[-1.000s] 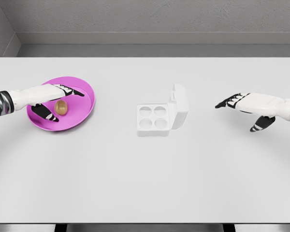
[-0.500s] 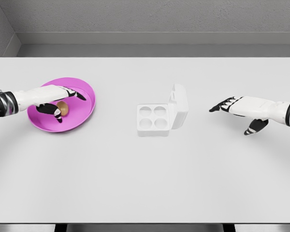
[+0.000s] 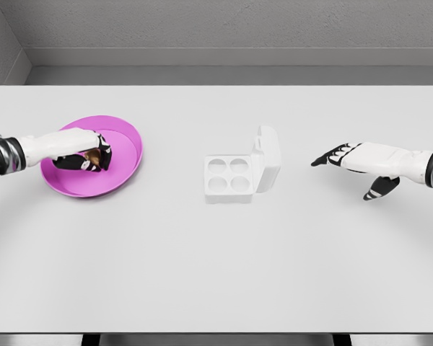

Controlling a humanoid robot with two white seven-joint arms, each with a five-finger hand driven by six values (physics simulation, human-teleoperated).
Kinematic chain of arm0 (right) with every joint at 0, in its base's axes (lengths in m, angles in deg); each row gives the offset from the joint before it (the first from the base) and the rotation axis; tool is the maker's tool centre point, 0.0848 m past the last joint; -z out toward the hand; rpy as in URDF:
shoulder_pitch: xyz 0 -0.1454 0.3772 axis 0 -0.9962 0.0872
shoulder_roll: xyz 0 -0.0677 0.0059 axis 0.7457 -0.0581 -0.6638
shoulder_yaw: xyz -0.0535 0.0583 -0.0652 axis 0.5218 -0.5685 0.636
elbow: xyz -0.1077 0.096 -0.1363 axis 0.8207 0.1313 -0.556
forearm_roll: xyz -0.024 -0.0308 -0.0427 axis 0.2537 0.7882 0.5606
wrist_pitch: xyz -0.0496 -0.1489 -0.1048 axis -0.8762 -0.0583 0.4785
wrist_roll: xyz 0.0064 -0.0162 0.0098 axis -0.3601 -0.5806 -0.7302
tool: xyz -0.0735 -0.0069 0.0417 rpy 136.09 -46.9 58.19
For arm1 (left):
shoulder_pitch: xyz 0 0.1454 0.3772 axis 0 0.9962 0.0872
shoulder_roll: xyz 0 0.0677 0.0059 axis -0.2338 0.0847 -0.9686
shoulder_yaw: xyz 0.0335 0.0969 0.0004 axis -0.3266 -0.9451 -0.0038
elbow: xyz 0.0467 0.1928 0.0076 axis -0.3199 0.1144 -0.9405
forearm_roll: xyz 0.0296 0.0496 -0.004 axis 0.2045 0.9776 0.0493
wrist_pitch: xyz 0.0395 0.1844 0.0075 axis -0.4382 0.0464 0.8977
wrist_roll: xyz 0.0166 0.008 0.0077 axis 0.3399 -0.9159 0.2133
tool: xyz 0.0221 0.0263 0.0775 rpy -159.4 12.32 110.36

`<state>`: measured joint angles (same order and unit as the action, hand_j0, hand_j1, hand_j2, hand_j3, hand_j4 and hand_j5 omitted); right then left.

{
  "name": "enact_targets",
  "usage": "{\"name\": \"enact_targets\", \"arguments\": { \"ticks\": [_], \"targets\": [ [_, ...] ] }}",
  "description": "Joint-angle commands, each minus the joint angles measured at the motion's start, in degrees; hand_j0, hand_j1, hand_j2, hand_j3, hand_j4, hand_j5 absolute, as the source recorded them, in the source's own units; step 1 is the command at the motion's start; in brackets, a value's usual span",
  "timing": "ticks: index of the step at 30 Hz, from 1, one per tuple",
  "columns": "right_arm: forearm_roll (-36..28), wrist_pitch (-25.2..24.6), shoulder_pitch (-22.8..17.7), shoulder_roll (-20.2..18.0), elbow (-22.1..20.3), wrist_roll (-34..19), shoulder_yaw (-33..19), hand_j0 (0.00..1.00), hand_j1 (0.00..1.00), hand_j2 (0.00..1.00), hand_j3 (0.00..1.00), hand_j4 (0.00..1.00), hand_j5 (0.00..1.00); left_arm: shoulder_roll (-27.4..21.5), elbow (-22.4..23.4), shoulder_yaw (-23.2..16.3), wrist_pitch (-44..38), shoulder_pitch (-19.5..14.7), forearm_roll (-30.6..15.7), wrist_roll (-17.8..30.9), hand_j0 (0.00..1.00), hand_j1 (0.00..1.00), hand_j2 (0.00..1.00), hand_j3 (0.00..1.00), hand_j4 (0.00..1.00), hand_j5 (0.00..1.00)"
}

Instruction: Pack egg into the box and close the box lid

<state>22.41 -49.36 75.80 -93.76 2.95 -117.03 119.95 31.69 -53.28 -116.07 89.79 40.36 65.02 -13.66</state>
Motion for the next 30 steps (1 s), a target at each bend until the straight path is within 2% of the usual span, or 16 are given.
{"name": "enact_targets", "arguments": {
  "ticks": [1,8,11,14,20,24,30],
  "targets": [
    [-0.2,-0.1,0.0,-0.1,0.0,0.0,-0.1,1.00,1.00,1.00,1.00,1.00,1.00,0.2,0.0,0.1,-0.2,0.0,-0.4,-0.1,0.21,0.21,0.21,0.21,0.21,0.21],
    [-0.2,-0.2,0.1,-0.1,-0.1,0.0,-0.1,1.00,1.00,1.00,1.00,1.00,1.00,0.0,-0.5,0.4,-0.2,0.0,-0.6,-0.1,0.21,0.21,0.21,0.21,0.21,0.21],
    [-0.2,-0.2,0.4,-0.1,-0.1,0.1,-0.1,1.00,1.00,1.00,1.00,1.00,1.00,0.1,-1.0,0.9,-0.2,-0.1,-0.8,-0.1,0.18,0.18,0.18,0.18,0.18,0.18],
    [-0.2,-0.2,0.4,-0.1,-0.1,0.1,-0.1,1.00,1.00,1.00,1.00,1.00,1.00,-0.2,-4.9,0.9,-0.2,-0.1,-1.0,-0.1,0.18,0.18,0.18,0.18,0.18,0.18],
    [-0.2,-0.2,0.4,-0.1,-0.1,0.1,-0.1,1.00,1.00,1.00,1.00,1.00,1.00,0.9,-7.7,0.9,-0.2,-0.1,-1.9,-0.1,0.16,0.16,0.16,0.16,0.16,0.16],
    [-0.2,-0.2,0.4,-0.1,-0.1,0.1,-0.1,1.00,1.00,1.00,1.00,1.00,1.00,0.9,-11.4,0.8,-0.2,0.0,-1.9,-0.1,0.16,0.16,0.16,0.16,0.16,0.16],
    [-0.2,-0.2,0.4,-0.1,-0.1,0.1,-0.1,1.00,1.00,1.00,1.00,1.00,1.00,1.1,-13.5,0.5,-0.2,0.4,-1.9,0.2,0.16,0.16,0.16,0.16,0.16,0.16]
  ]
}}
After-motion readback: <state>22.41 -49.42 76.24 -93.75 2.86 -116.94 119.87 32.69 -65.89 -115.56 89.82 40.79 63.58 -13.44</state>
